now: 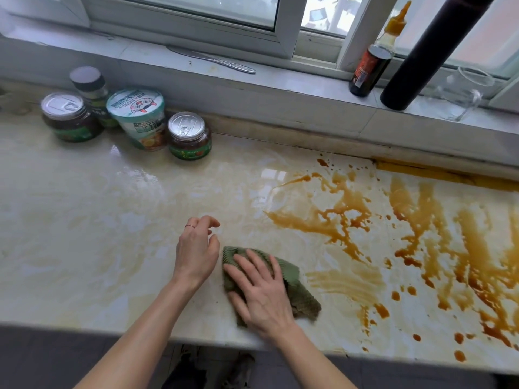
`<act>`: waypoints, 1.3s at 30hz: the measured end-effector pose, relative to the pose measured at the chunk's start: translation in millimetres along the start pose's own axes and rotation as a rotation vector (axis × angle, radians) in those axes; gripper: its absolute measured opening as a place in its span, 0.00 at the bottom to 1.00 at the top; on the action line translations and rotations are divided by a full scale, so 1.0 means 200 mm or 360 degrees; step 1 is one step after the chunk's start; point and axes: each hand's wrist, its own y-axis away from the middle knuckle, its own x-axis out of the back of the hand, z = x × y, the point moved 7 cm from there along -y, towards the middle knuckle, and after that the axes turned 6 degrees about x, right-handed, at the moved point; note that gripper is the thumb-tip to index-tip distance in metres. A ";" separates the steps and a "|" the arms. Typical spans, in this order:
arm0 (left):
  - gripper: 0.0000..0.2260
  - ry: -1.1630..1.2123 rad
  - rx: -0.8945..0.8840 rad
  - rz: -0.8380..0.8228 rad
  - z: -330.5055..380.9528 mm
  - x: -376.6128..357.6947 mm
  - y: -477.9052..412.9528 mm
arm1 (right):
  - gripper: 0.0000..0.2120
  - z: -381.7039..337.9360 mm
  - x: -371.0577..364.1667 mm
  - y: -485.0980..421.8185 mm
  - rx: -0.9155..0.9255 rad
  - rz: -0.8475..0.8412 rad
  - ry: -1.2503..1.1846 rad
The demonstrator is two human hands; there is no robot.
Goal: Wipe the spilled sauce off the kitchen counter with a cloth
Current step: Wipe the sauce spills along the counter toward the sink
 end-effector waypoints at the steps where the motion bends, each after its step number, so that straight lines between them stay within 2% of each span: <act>1: 0.11 0.0004 0.0004 -0.0006 0.00 0.00 -0.01 | 0.26 0.07 0.01 -0.01 -0.0081 -0.0005 0.0027; 4: 0.11 0.0016 0.0029 -0.0015 -0.02 0.01 -0.01 | 0.28 0.29 0.08 0.03 -0.0453 0.0072 0.0054; 6: 0.11 0.0016 0.0032 -0.0015 -0.02 0.02 -0.01 | 0.26 0.34 0.12 0.09 -0.0481 0.0161 0.0003; 8: 0.11 0.0019 0.0035 -0.0013 -0.04 0.03 -0.01 | 0.25 0.29 0.13 0.14 -0.0297 0.0269 -0.0054; 12: 0.12 0.0009 0.0041 -0.0011 -0.07 0.03 -0.02 | 0.19 -0.01 0.10 0.13 0.0270 0.0357 -0.0181; 15: 0.11 0.0010 0.0018 0.0021 -0.06 0.05 -0.03 | 0.18 -0.21 0.04 0.06 0.0551 0.0231 -0.0080; 18: 0.11 -0.0009 0.0004 0.0059 -0.07 0.07 -0.05 | 0.20 -0.28 -0.07 -0.01 0.0695 0.0013 0.0041; 20: 0.11 0.0003 0.0011 0.0057 -0.08 0.07 -0.06 | 0.23 -0.18 -0.09 -0.05 0.0567 -0.0014 0.0145; 21: 0.11 0.0014 0.0018 0.0049 -0.08 0.07 -0.06 | 0.24 -0.09 -0.07 -0.06 0.0397 0.0023 0.0171; 24: 0.11 0.0012 0.0039 0.0036 -0.07 0.08 -0.07 | 0.23 0.18 0.05 -0.02 -0.0153 0.0200 0.0159; 26: 0.11 0.0006 0.0054 0.0029 -0.08 0.09 -0.07 | 0.22 0.26 0.09 0.05 -0.0283 0.0347 0.0120; 28: 0.11 0.0013 0.0069 0.0015 -0.09 0.08 -0.07 | 0.21 0.22 0.09 0.05 -0.0305 0.0458 0.0050; 30: 0.11 0.0006 0.0065 0.0002 -0.08 0.07 -0.07 | 0.21 0.10 0.06 -0.02 -0.0242 0.0460 -0.0075; 35: 0.12 -0.0115 -0.0055 -0.0009 -0.03 0.04 -0.05 | 0.17 -0.34 -0.10 -0.19 0.0079 0.0238 -0.0145; 39: 0.12 -0.0234 -0.0110 -0.0038 -0.01 -0.01 0.00 | 0.18 -0.43 -0.14 -0.11 0.0242 0.0067 -0.0027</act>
